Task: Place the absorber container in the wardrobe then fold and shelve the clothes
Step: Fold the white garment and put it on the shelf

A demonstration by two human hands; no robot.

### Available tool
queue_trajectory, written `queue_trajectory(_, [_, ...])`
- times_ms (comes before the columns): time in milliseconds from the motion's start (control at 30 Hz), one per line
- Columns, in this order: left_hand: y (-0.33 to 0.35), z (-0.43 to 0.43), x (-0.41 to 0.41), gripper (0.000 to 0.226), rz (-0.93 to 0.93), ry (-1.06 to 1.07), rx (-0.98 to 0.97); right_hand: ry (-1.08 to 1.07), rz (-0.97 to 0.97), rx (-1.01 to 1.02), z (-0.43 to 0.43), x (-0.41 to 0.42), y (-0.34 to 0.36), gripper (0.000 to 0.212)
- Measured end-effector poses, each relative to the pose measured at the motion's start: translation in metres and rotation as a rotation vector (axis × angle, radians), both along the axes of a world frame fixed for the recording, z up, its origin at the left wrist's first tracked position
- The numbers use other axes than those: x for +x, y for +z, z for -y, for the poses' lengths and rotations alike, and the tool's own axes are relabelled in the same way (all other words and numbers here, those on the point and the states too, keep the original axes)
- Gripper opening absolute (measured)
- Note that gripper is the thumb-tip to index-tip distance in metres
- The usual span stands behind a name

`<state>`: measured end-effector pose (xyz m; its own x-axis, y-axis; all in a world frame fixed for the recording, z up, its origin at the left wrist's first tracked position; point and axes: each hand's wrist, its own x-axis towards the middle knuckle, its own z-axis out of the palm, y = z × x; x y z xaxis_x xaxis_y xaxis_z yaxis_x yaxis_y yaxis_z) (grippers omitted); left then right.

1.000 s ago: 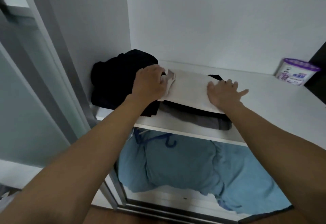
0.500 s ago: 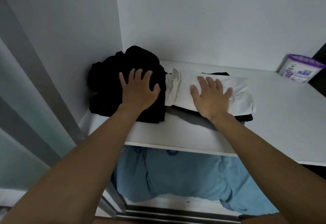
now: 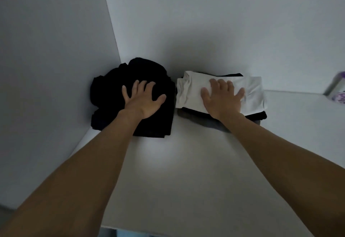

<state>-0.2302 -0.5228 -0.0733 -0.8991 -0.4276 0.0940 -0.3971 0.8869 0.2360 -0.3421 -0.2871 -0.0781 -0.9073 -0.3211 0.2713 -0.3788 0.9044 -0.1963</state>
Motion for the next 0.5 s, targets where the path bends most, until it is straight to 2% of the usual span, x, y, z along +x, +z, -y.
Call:
queue_trajectory(233, [-0.01, 0.01, -0.026, 0.082, -0.022, 0.028, -0.012, 0.061, -0.039, -0.039, 0.017, -0.035, -0.006, 0.067])
queue_trajectory(500, [-0.008, -0.005, -0.018, 0.073, -0.031, 0.094, -0.014, 0.095, -0.106, -0.06, 0.014, -0.03, -0.008, 0.058])
